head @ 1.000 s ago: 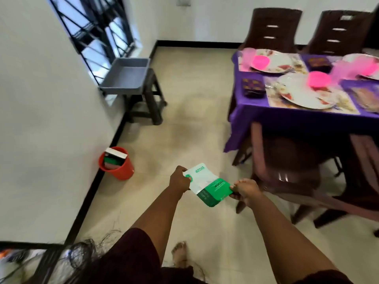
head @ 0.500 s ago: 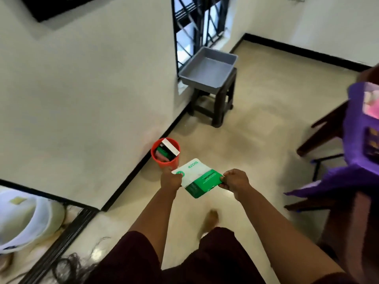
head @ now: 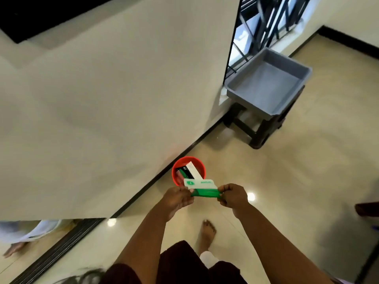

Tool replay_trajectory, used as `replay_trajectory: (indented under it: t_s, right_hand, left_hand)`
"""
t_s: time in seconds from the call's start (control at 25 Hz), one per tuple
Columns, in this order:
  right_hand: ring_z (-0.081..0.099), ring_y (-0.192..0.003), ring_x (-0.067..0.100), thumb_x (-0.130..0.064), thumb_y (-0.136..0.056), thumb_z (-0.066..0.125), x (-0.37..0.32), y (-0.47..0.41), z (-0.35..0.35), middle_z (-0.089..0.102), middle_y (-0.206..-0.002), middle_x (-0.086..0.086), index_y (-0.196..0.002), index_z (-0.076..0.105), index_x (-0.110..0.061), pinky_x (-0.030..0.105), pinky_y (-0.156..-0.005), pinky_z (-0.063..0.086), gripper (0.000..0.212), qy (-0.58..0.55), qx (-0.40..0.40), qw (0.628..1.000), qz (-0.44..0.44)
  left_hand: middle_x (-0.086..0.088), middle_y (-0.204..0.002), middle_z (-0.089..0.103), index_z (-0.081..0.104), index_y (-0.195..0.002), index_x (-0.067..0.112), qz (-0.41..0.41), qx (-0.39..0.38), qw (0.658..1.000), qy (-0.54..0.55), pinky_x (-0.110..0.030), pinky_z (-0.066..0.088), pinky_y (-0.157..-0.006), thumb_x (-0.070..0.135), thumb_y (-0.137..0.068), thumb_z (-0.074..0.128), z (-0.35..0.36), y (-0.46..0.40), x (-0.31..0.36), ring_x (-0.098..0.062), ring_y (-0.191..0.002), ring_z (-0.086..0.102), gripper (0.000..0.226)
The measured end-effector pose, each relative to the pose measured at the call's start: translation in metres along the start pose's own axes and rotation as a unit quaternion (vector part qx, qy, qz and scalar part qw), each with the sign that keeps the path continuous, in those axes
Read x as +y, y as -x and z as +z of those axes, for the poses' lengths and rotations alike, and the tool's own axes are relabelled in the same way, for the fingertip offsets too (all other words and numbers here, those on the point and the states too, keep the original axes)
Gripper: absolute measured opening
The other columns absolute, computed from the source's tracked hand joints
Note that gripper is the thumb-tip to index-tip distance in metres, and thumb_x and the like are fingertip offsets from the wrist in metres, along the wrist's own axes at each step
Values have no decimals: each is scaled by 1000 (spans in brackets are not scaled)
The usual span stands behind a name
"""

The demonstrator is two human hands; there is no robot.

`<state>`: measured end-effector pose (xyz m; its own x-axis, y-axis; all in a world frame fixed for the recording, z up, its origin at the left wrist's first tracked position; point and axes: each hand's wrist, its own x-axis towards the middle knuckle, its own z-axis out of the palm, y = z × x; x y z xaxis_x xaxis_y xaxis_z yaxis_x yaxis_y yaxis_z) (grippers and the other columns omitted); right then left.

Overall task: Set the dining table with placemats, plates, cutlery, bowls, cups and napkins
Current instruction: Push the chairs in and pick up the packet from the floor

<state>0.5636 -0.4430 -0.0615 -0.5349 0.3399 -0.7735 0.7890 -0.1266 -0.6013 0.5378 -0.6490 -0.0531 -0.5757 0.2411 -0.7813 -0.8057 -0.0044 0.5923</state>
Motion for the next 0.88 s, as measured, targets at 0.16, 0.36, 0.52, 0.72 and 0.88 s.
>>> replay_trajectory:
  t_s: [0.16, 0.36, 0.52, 0.72, 0.88]
  right_hand:
    - [65, -59, 26, 17, -83, 54, -11, -46, 39, 65, -83, 20, -74, 63, -5, 26, -50, 53, 25, 17, -18, 1000, 14]
    - [66, -74, 25, 12, -82, 63, 18, -103, 96, 66, -97, 19, -84, 68, -5, 24, -59, 56, 18, 9, -68, 997, 38]
    - [65, -90, 23, 0, -83, 70, 62, -169, 145, 67, -105, 11, -88, 70, -16, 30, -73, 58, 17, 11, -73, 997, 35]
    - [63, -98, 23, -5, -80, 73, 113, -246, 191, 68, -105, 6, -96, 71, -16, 33, -79, 57, 20, 25, -50, 998, 10]
    - [59, -108, 20, -4, -82, 69, 126, -278, 201, 59, -119, -2, -120, 62, -16, 32, -84, 56, 40, -7, -19, 1000, -22]
  left_hand:
    - [-17, -118, 66, 57, -126, -1, 17, 44, 998, 39, -27, 57, -82, 4, -91, 62, -17, -46, 11, -21, -99, 67, 35]
    - [-10, -130, 57, 52, -131, 9, -2, 92, 996, 6, -37, 53, -95, -4, -93, 54, -60, -116, -3, -22, -110, 63, 40]
    - [-7, -140, 49, 45, -140, 14, -25, 119, 991, -60, -44, 51, -98, -5, -93, 52, -96, -196, -26, -22, -113, 61, 51]
    - [-4, -145, 46, 41, -142, 22, -30, 97, 989, -112, -39, 51, -96, -7, -90, 47, -125, -286, -56, -22, -120, 55, 59]
    - [-2, -138, 48, 30, -147, 24, -10, 93, 985, -147, -36, 38, -93, -1, -91, 53, -128, -325, -61, -25, -130, 45, 66]
